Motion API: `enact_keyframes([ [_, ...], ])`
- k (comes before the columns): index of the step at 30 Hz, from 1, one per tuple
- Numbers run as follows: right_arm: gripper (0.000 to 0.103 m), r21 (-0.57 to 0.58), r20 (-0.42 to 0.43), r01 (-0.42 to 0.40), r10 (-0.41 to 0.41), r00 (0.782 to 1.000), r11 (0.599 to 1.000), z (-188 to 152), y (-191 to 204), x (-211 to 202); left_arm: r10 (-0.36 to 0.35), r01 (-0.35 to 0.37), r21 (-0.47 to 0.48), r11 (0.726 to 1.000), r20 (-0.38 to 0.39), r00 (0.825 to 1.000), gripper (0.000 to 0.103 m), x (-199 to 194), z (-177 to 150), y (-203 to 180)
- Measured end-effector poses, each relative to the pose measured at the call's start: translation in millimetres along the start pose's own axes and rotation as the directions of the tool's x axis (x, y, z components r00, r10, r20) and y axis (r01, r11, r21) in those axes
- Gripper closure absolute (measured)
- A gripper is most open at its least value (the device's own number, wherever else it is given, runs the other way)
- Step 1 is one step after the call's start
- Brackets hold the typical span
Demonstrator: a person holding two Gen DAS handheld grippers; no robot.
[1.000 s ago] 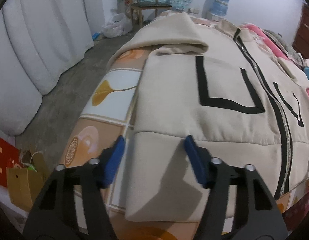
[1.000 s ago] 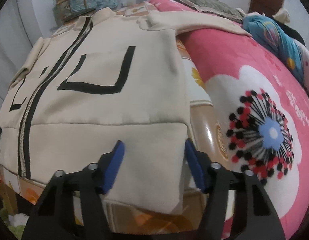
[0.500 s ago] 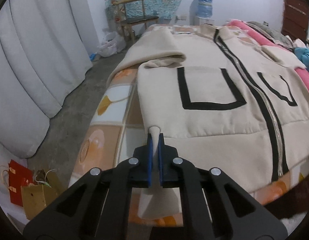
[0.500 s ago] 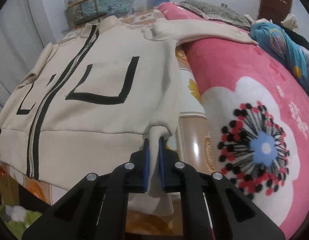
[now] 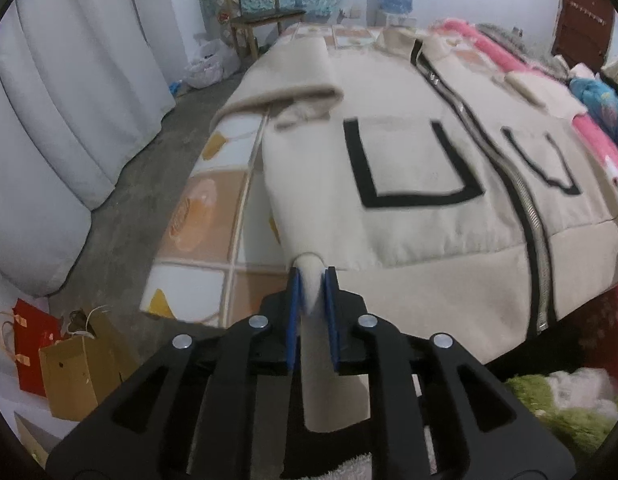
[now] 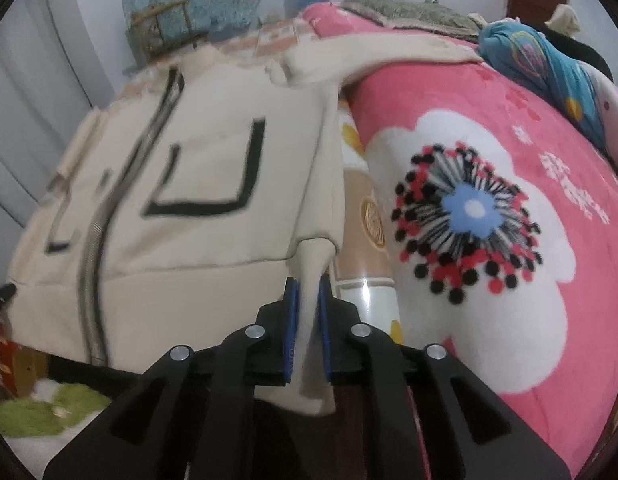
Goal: Fold large clothes
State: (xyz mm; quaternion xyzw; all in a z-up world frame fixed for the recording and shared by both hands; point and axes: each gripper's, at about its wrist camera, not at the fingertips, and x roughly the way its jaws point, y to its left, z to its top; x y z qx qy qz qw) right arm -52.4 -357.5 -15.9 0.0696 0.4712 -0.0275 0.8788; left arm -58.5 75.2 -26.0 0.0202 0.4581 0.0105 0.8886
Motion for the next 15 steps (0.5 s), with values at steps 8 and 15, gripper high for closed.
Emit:
enact_keyframes([
  [8, 0.039, -0.098, 0.085, -0.126, 0.135, 0.987, 0.987, 33, 57, -13, -0.060, 0.058, 0.044, 0.997, 0.051, 0.997, 0.043, 13, 50, -19],
  [15, 0.028, -0.174, -0.040, -0.142, 0.137, 0.990, 0.975, 57, 131, 69, -0.092, 0.094, 0.069, 0.993, -0.024, 0.995, 0.020, 77, 77, -61],
])
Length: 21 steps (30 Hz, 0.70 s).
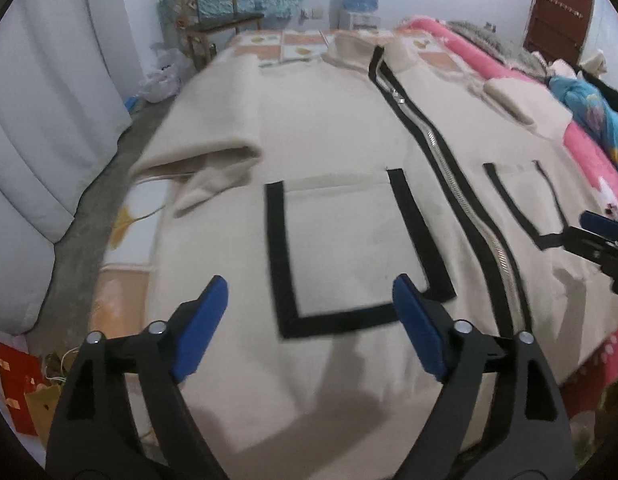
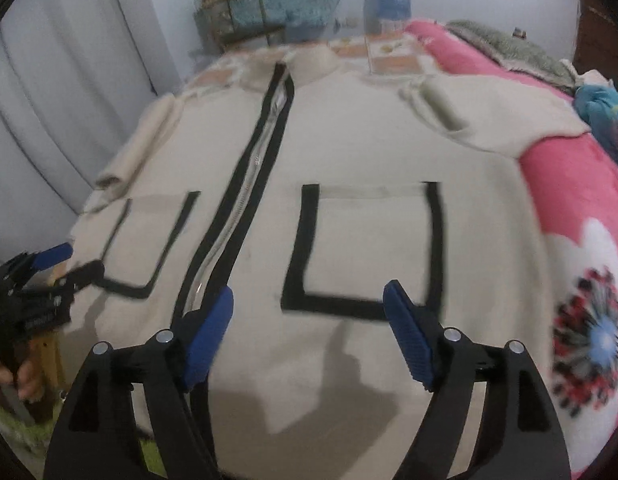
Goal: Fold large clothes
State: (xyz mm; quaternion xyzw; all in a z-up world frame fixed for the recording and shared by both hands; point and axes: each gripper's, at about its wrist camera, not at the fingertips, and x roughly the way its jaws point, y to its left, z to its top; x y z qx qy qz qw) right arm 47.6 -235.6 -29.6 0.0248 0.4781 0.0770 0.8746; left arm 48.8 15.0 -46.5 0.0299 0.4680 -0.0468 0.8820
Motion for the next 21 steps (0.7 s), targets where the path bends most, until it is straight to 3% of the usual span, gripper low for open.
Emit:
enact_keyframes([
  [4, 0.021, -0.024, -0.045, 0.071, -0.072, 0.996, 0.997, 10, 11, 34, 0.048, -0.047, 0.026, 0.999, -0.078, 0.996, 0.015, 32, 2, -7],
  [6, 0.017, -0.049, -0.061, 0.089, -0.092, 0.994, 0.995, 9, 15, 43, 0.061, -0.060, 0.004, 0.998, -0.058, 0.996, 0.010, 32, 3, -4],
  [10, 0.007, -0.062, -0.052, 0.129, -0.132, 0.990, 0.990, 4, 16, 51, 0.010, -0.014, -0.047, 0.999, -0.084, 0.996, 0.008, 38, 4, 6],
  [21, 0.007, -0.023, -0.025, 0.118, -0.119, 0.993, 0.993, -3, 9, 49, 0.010, -0.011, -0.024, 1.000, -0.068, 0.998, 0.007, 36, 1, 7],
])
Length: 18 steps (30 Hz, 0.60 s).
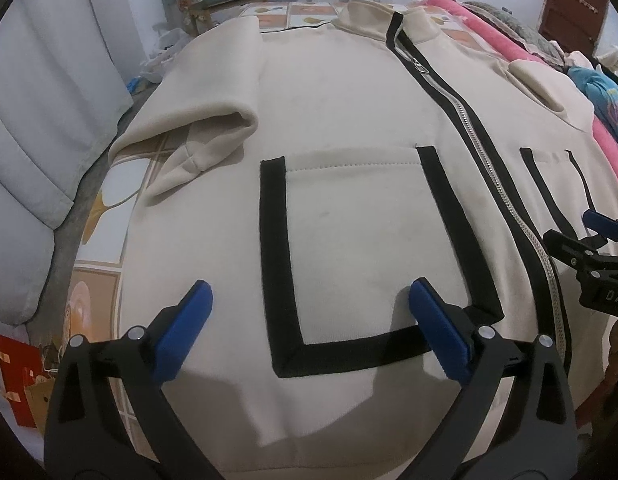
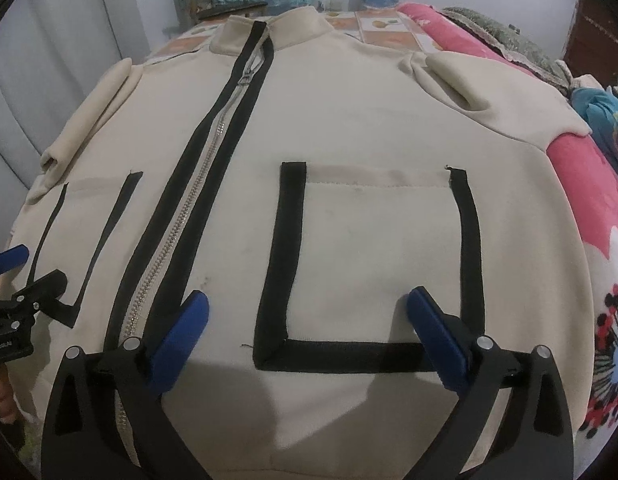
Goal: Fold large clothes
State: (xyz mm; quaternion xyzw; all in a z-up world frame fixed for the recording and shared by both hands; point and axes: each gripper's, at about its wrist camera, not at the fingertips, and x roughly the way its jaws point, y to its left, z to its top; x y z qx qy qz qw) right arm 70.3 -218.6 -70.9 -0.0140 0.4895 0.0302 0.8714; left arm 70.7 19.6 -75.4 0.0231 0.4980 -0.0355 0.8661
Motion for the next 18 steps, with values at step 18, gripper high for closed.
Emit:
enact_keyframes([
  [18, 0.007, -0.088, -0.015, -0.174, 0.174, 0.985, 0.981, 26, 40, -4, -0.027, 0.096, -0.348, 0.933, 0.198, 0.980, 0.008, -48, 19, 133],
])
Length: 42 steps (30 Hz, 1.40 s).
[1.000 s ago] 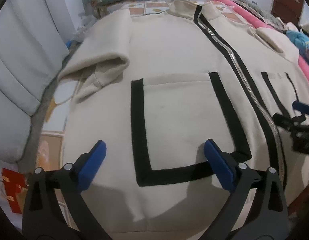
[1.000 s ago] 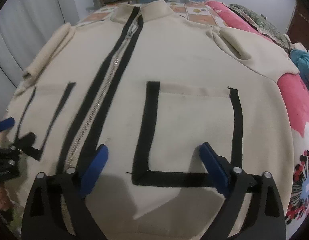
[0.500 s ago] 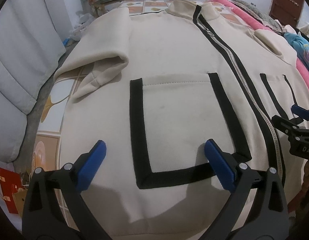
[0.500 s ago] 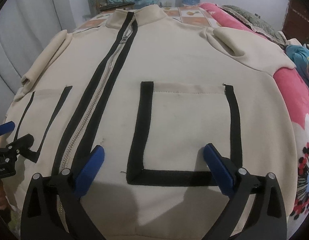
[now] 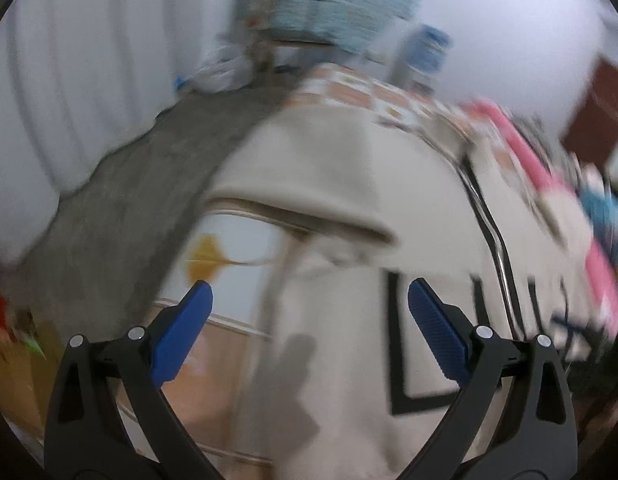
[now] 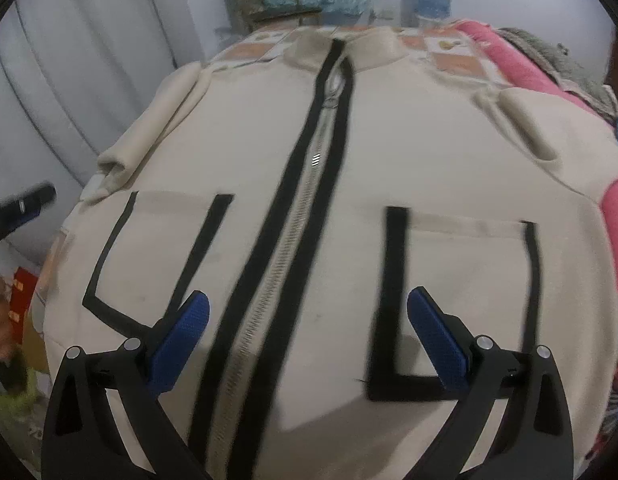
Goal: Fold large clothes
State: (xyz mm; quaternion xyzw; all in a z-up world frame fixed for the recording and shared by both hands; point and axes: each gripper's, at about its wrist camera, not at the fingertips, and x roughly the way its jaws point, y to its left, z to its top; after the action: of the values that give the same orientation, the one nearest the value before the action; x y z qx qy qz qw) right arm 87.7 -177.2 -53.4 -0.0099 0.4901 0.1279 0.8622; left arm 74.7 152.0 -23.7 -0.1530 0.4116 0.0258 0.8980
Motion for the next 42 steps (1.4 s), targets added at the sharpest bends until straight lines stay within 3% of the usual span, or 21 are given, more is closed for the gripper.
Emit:
enact_keyframes([
  [3, 0.007, 0.005, -0.030, -0.009, 0.009, 0.999, 1.000, 2, 3, 9, -0.049, 0.046, -0.170, 0.984, -0.013, 0.999, 0.009, 9, 16, 46],
  [5, 0.007, 0.009, -0.048, -0.003, 0.004, 0.999, 1.000, 3, 3, 15, -0.110, 0.101, -0.277, 0.956, -0.017, 0.994, 0.010, 20, 28, 78],
  [7, 0.007, 0.001, -0.051, 0.009, -0.008, 0.999, 1.000, 3, 7, 15, -0.182, 0.157, -0.371, 0.915, -0.033, 0.983, 0.010, 37, 37, 106],
  [8, 0.007, -0.001, -0.054, 0.013, -0.013, 0.998, 1.000, 3, 7, 15, -0.238, 0.197, -0.437, 0.878, -0.039, 0.971, 0.010, 50, 41, 123],
  [11, 0.007, -0.001, -0.065, 0.025, -0.025, 0.998, 1.000, 7, 9, 18, -0.431, 0.304, -0.652, 0.694, -0.038, 0.902, 0.010, 97, 47, 166],
  [12, 0.007, 0.000, -0.067, 0.027, -0.027, 0.997, 1.000, 7, 10, 18, -0.491, 0.322, -0.719, 0.616, -0.030, 0.871, 0.010, 116, 46, 178],
  [13, 0.007, 0.000, -0.069, 0.031, -0.031, 0.997, 1.000, 8, 10, 19, -0.531, 0.319, -0.780, 0.539, -0.021, 0.847, 0.010, 135, 44, 188],
  [15, 0.007, 0.001, -0.073, 0.036, -0.036, 0.997, 0.999, 10, 10, 20, -0.582, 0.305, -0.844, 0.440, -0.010, 0.813, 0.010, 165, 40, 200],
  [16, 0.007, 0.002, -0.074, 0.038, -0.038, 0.997, 0.999, 11, 10, 21, -0.620, 0.288, -0.884, 0.370, -0.004, 0.784, 0.011, 187, 35, 207],
  [18, 0.007, 0.002, -0.079, 0.042, -0.041, 0.996, 0.999, 13, 10, 22, -0.655, 0.238, -0.927, 0.291, -0.012, 0.756, 0.011, 218, 28, 210],
  [19, 0.007, 0.001, -0.081, 0.043, -0.043, 0.996, 0.999, 14, 10, 23, -0.660, 0.209, -0.938, 0.277, -0.028, 0.751, 0.012, 231, 26, 210],
  [22, 0.007, 0.002, -0.085, 0.044, -0.044, 0.995, 0.999, 16, 10, 24, -0.659, 0.154, -0.942, 0.297, -0.085, 0.747, 0.012, 263, 26, 210],
  [24, 0.007, 0.004, -0.086, 0.044, -0.044, 0.995, 0.999, 17, 10, 25, -0.649, 0.119, -0.946, 0.302, -0.112, 0.753, 0.020, 280, 24, 209],
  [27, 0.007, 0.007, -0.086, 0.045, -0.044, 0.995, 0.999, 18, 10, 25, -0.646, 0.086, -0.961, 0.263, -0.109, 0.755, 0.045, 296, 19, 215],
  [29, 0.007, 0.009, -0.084, 0.042, -0.041, 0.996, 0.999, 17, 9, 25, -0.630, 0.088, -0.951, 0.296, -0.125, 0.766, 0.064, 297, 27, 212],
  [32, 0.007, 0.014, -0.080, 0.038, -0.036, 0.996, 0.999, 17, 8, 24, -0.556, 0.096, -0.913, 0.397, -0.156, 0.817, 0.087, 284, 47, 217],
  [34, 0.007, 0.020, -0.078, 0.037, -0.035, 0.996, 0.999, 17, 6, 23, -0.482, 0.105, -0.871, 0.479, -0.162, 0.861, 0.089, 266, 74, 218],
  [35, 0.007, 0.025, -0.076, 0.035, -0.033, 0.997, 0.999, 17, 4, 23, -0.423, 0.122, -0.824, 0.553, -0.151, 0.894, 0.090, 247, 92, 214],
  [39, 0.007, 0.046, -0.063, 0.020, -0.017, 0.998, 0.999, 17, -2, 22, -0.226, 0.141, -0.607, 0.782, -0.065, 0.972, 0.091, 168, 154, 179],
  [40, 0.007, 0.049, -0.060, 0.016, -0.013, 0.998, 0.999, 17, -3, 22, -0.188, 0.153, -0.524, 0.838, -0.014, 0.982, 0.091, 142, 170, 160],
  [42, 0.007, 0.054, -0.054, 0.006, -0.003, 0.999, 0.999, 17, -4, 21, -0.166, 0.184, -0.373, 0.910, 0.079, 0.983, 0.091, 97, 193, 119],
])
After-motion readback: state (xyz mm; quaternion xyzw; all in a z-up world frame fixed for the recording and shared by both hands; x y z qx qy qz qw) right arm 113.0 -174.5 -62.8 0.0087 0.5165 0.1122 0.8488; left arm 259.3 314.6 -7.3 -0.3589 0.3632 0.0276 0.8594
